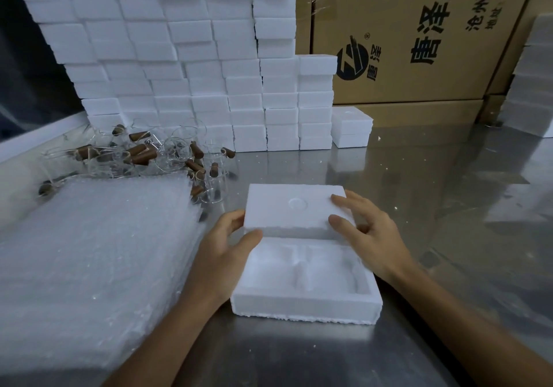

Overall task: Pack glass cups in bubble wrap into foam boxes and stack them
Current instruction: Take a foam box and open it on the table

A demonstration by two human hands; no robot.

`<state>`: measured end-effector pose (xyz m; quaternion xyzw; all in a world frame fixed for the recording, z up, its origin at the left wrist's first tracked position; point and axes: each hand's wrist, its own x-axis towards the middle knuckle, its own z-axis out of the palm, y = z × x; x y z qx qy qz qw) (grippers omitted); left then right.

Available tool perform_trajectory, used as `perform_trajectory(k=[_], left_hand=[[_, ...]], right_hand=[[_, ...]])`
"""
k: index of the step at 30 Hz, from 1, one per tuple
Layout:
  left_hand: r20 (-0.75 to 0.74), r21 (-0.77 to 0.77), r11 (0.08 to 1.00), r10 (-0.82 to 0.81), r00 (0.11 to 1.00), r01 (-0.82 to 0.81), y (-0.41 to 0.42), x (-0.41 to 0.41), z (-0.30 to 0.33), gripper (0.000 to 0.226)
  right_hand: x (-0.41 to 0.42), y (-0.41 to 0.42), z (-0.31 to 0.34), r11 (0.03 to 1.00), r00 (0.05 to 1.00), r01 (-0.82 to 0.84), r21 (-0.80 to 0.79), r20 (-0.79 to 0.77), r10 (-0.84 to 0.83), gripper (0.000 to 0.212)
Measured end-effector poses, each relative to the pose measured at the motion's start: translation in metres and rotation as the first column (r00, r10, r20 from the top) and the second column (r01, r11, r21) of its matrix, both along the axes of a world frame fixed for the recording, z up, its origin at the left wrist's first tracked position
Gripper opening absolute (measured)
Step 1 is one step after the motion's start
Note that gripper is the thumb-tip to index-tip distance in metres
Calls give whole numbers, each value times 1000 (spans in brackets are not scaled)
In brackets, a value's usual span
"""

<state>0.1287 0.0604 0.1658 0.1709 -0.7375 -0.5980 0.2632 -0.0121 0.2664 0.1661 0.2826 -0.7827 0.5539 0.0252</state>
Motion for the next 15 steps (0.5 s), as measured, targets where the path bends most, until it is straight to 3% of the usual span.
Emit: perform_trajectory(k=[4,7,10,15], left_hand=[[74,-116,980,169,983,-160,6,-2,1,20],[83,-155,971,196,977,-182,8,-2,3,18],[82,-144,981,146,986,-133,7,-2,4,35],[65,-168,971,181,981,-168,-1,-11,3,23]], right_hand=[[-2,4,0,992,991,125,33,-43,-124,9],[-3,4,-1,980,980,197,22,-38,-196,10],[-5,1,-4,975,975,220,25,-21,-220,8],[-22,-15,-2,981,981,191,33,16,-191,11]])
